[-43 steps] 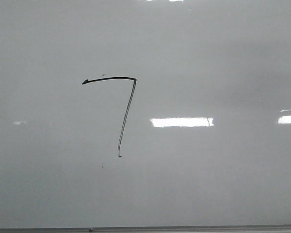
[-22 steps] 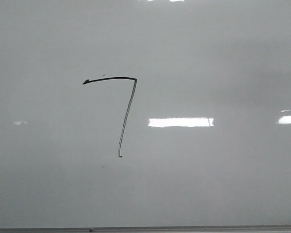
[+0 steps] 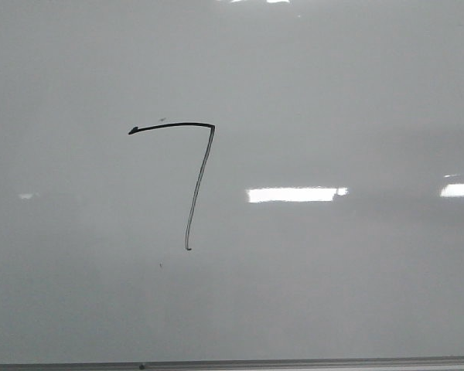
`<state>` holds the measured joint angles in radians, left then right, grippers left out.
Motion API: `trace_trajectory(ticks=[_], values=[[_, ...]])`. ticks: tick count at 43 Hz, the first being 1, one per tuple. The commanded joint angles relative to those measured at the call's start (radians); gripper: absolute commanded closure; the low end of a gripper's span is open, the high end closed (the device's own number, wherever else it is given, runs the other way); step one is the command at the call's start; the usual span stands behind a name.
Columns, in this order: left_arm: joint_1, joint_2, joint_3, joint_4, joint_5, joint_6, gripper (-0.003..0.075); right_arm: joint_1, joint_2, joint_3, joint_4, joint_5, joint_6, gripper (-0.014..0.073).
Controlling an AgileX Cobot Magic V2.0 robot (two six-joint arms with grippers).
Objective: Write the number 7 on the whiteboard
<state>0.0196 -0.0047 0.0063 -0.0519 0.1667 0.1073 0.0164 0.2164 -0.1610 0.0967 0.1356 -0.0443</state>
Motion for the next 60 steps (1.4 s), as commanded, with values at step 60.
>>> trace_trajectory(ticks=[60], values=[[0.002, -0.014, 0.004, -0.010, -0.087, -0.007, 0.0741, -0.069, -0.245, 0.184, -0.048, -0.076, 0.044, 0.0662]])
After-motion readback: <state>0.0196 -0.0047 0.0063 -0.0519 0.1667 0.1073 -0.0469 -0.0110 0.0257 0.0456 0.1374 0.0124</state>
